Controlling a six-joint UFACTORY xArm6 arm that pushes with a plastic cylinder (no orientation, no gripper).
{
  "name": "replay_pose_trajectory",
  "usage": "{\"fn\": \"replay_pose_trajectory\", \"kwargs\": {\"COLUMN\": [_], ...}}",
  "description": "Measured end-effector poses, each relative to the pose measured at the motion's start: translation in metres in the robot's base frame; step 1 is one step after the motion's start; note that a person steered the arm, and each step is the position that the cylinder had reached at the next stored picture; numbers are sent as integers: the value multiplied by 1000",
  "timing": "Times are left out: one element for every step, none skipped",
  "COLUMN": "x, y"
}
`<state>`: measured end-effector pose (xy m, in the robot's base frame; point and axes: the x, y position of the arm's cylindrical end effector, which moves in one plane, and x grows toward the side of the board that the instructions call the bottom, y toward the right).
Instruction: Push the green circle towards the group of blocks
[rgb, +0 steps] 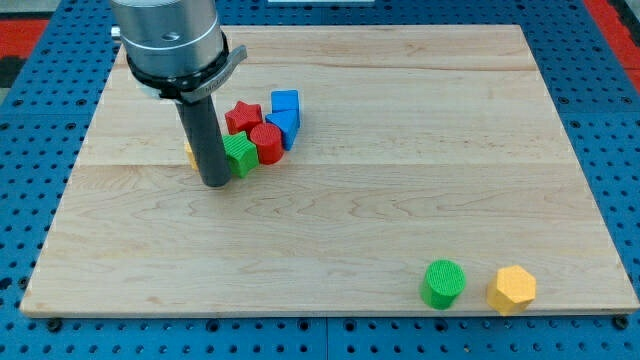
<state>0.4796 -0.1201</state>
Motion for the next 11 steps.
{"fn": "replay_pose_trajectory", "kwargs": {"x": [96, 137, 139, 139, 139, 139, 139, 139, 139, 139, 128], "y": [25, 51, 57, 57, 100, 148, 170, 180, 210, 230, 255]}}
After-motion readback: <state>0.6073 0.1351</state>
